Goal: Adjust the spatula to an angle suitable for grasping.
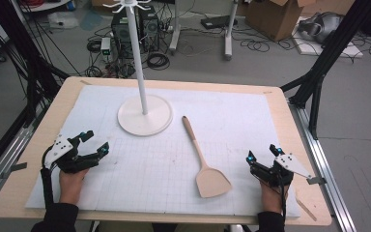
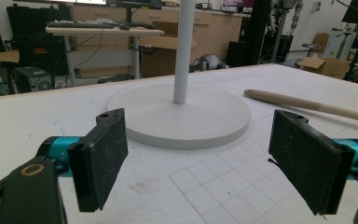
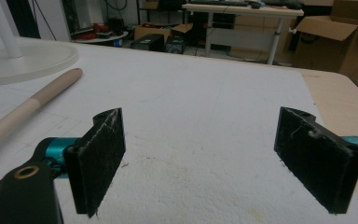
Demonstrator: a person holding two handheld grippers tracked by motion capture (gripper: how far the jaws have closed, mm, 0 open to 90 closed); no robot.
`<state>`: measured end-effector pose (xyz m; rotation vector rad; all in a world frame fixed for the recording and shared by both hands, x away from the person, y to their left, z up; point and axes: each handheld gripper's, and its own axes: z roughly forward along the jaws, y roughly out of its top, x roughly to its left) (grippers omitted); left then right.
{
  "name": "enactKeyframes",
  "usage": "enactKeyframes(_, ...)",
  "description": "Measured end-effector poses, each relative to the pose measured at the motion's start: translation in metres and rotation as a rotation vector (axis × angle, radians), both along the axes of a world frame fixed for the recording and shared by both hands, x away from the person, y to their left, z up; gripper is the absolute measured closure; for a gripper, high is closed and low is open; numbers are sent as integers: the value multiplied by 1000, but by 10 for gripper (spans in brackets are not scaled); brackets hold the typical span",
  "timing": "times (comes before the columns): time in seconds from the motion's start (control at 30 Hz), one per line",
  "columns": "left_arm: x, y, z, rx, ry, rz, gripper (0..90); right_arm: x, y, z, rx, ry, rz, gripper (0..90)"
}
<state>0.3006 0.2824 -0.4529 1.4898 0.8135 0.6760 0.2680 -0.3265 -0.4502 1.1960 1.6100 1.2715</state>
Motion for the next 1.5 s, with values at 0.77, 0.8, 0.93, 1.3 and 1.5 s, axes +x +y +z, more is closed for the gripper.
enactKeyframes(0.77,-1,0,0,2,-12,-1,200,2,0,3,20,43,-4,201)
enactKeyframes(0.8,-1,0,0,0,-11,-3,200,2,0,3,20,43,-4,201)
enactKeyframes(0.93,-1,0,0,-3,-8,-3,199,2,19,18,14,53,81,250)
enactKeyframes(1.3,-1,0,0,3,-9,-4,199,25,86,53,-43,211,194,293)
enactKeyframes(1.5,-1,0,0,-4,-10,-4,200,46,119,47,-89,352,249,306)
